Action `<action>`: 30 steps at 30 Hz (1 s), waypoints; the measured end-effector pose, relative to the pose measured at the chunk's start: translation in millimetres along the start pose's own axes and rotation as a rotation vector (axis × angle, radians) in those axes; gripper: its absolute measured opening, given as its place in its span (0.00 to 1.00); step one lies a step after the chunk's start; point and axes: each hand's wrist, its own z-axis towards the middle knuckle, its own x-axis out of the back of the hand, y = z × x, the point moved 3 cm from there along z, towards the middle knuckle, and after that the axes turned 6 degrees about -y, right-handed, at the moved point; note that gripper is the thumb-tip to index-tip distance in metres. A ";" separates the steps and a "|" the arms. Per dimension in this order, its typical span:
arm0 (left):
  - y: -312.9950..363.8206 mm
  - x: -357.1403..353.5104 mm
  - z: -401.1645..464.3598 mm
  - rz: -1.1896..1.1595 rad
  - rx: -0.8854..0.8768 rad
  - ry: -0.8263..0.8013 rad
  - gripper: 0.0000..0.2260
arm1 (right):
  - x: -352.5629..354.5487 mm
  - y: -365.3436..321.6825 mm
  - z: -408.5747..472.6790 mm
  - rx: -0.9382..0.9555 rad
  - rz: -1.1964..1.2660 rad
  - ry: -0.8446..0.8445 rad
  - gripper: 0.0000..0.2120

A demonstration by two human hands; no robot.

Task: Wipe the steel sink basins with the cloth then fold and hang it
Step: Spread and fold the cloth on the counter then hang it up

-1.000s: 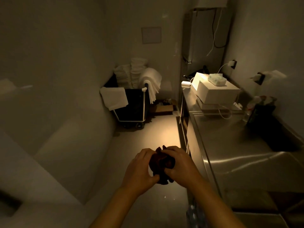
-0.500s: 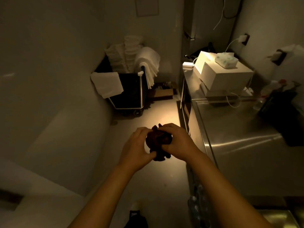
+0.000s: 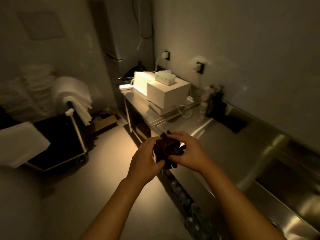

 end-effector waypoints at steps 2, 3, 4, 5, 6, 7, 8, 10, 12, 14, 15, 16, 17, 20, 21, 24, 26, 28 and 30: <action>9.2 -8.9 20.0 -0.036 -0.083 -0.072 0.32 | 14.6 5.8 -9.0 -0.068 0.006 0.092 0.32; 15.2 -15.6 28.4 -0.060 -0.125 -0.110 0.32 | 22.1 9.4 -14.6 -0.099 -0.008 0.135 0.32; 21.9 -23.9 35.6 -0.087 -0.166 -0.147 0.32 | 30.3 12.7 -20.7 -0.128 -0.036 0.174 0.32; 28.6 -33.4 41.6 -0.116 -0.203 -0.183 0.32 | 38.7 16.1 -27.5 -0.155 -0.067 0.210 0.32; 35.1 -43.5 46.7 -0.141 -0.235 -0.211 0.32 | 47.0 19.5 -34.1 -0.175 -0.093 0.240 0.32; 41.6 -54.6 51.4 -0.165 -0.266 -0.232 0.31 | 55.4 23.7 -41.1 -0.194 -0.119 0.270 0.31; 47.9 -65.8 55.5 -0.187 -0.292 -0.249 0.31 | 62.9 28.4 -48.0 -0.213 -0.142 0.299 0.31; 60.4 -88.8 64.2 -0.225 -0.330 -0.282 0.34 | 77.3 39.3 -61.4 -0.257 -0.166 0.354 0.30; 72.7 -111.3 74.5 -0.253 -0.359 -0.329 0.35 | 91.6 52.0 -73.2 -0.299 -0.182 0.403 0.30; 84.5 -132.9 86.2 -0.280 -0.383 -0.389 0.34 | 106.9 66.9 -84.1 -0.329 -0.175 0.446 0.29; 90.1 -142.5 91.9 -0.295 -0.393 -0.415 0.33 | 114.6 74.9 -88.2 -0.339 -0.164 0.464 0.30; 95.9 -151.7 98.1 -0.307 -0.398 -0.437 0.34 | 122.4 83.2 -90.7 -0.346 -0.152 0.481 0.30; 101.5 -160.6 104.8 -0.315 -0.398 -0.455 0.34 | 130.3 91.9 -91.5 -0.350 -0.139 0.499 0.29; 118.1 -184.7 125.4 -0.316 -0.386 -0.501 0.35 | 151.2 117.9 -87.8 -0.356 -0.124 0.528 0.30; 122.9 -192.4 133.0 -0.313 -0.392 -0.508 0.34 | 157.9 126.8 -85.2 -0.358 -0.124 0.527 0.30; 132.9 -214.6 154.3 -0.319 -0.368 -0.515 0.30 | 175.6 154.4 -80.6 -0.365 -0.107 0.518 0.29; 134.0 -228.8 164.3 -0.304 -0.323 -0.526 0.28 | 185.0 172.6 -79.2 -0.381 -0.082 0.497 0.29; 134.8 -239.1 168.9 -0.293 -0.303 -0.532 0.26 | 192.1 186.3 -77.2 -0.390 -0.067 0.472 0.28; 136.6 -248.0 171.7 -0.287 -0.276 -0.542 0.24 | 196.5 197.9 -77.6 -0.399 -0.074 0.462 0.28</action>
